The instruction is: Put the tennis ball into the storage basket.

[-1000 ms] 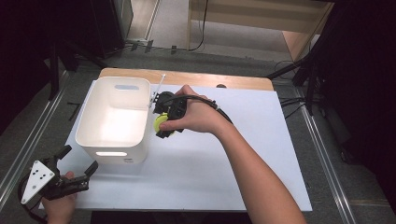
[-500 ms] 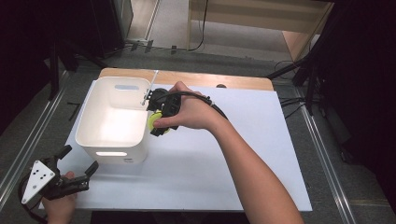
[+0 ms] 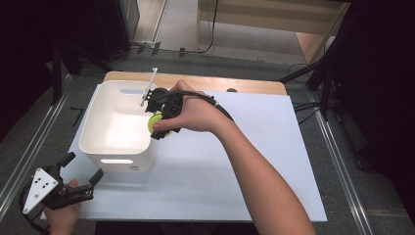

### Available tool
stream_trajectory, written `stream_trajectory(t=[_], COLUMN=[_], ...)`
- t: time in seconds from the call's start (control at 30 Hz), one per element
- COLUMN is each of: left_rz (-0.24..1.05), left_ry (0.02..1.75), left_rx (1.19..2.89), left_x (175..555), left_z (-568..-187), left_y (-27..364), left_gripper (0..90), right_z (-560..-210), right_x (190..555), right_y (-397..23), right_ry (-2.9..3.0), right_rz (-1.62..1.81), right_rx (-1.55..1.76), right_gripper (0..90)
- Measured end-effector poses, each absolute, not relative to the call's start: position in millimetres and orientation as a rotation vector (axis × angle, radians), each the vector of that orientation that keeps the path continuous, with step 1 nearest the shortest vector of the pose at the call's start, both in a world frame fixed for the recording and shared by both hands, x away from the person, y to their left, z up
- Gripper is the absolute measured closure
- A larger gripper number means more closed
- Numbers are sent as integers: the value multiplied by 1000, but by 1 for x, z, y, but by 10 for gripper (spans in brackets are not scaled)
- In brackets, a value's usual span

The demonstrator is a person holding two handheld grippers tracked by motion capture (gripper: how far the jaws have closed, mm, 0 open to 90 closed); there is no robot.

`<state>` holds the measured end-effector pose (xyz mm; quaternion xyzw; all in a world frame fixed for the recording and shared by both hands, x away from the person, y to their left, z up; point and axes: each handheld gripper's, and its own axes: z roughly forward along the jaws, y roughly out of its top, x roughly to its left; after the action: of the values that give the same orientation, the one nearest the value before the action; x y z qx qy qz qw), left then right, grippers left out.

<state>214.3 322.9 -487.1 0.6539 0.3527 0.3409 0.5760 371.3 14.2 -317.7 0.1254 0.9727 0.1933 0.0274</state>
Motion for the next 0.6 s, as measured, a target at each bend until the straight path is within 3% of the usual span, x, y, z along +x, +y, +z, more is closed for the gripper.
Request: stream_trajectory(t=[0.6], left_rz=[798], left_ry=[828], left_rx=[1530], left_x=[214], left_z=[-487], left_y=[323], left_gripper=[0], right_z=[-317], right_x=[372], right_y=[36], right_ry=[3011], right_rz=[618], right_rx=[351], right_gripper=[233])
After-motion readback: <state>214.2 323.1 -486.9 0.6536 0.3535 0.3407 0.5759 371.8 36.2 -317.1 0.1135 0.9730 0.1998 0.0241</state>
